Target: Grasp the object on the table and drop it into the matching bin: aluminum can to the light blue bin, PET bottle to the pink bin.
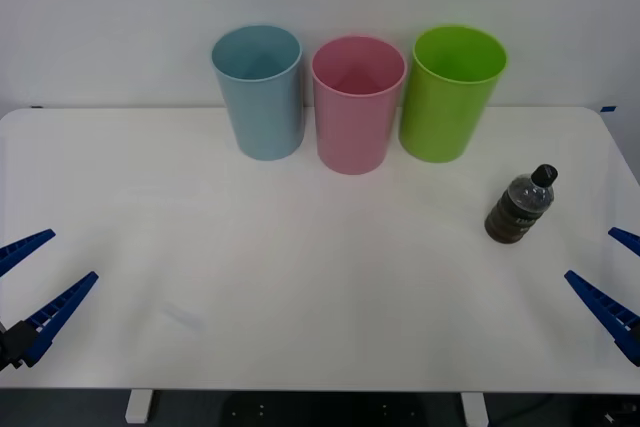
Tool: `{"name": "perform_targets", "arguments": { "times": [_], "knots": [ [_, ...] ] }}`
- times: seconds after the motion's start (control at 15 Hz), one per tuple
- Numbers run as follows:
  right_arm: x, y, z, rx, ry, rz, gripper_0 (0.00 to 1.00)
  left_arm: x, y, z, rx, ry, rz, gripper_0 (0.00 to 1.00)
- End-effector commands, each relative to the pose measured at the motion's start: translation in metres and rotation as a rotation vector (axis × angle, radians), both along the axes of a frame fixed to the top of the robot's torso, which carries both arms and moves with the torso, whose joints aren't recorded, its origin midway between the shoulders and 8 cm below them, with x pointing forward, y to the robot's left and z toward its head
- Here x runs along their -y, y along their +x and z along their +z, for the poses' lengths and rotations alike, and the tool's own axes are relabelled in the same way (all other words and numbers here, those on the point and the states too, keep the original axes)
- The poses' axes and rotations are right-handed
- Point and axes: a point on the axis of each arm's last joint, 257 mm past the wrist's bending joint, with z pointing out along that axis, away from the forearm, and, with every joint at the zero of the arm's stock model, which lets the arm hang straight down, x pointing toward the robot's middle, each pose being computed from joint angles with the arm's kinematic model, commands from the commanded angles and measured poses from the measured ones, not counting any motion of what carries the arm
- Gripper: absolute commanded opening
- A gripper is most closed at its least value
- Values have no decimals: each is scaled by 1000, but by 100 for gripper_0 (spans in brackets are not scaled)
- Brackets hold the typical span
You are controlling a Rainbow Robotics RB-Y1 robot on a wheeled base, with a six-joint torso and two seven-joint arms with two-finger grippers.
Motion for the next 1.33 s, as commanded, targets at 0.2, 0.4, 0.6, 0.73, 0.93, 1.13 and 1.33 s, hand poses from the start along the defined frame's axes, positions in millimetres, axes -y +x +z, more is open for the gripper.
{"name": "perform_targets", "arguments": {
  "times": [0.2, 0.4, 0.6, 0.73, 0.93, 1.13, 1.33],
  "knots": [
    [7, -4, -14, -32, 23, -31, 100, 0, 0, 0, 0, 0, 0, 100],
    [8, -2, -16, -38, 17, -39, 100, 0, 0, 0, 0, 0, 0, 100],
    [14, 5, -26, -57, -2, -86, 100, 0, 0, 0, 0, 0, 0, 100],
    [20, 8, -37, -73, -12, -113, 100, 0, 0, 0, 0, 0, 0, 100],
    [31, 17, -55, -42, -80, -156, 100, 0, 0, 0, 0, 0, 0, 100],
    [37, 26, -69, -31, -140, -204, 100, 0, 0, 0, 0, 0, 0, 100],
    [35, 38, -77, -42, -156, -238, 100, 0, 0, 0, 0, 0, 0, 100]
  ]
}}
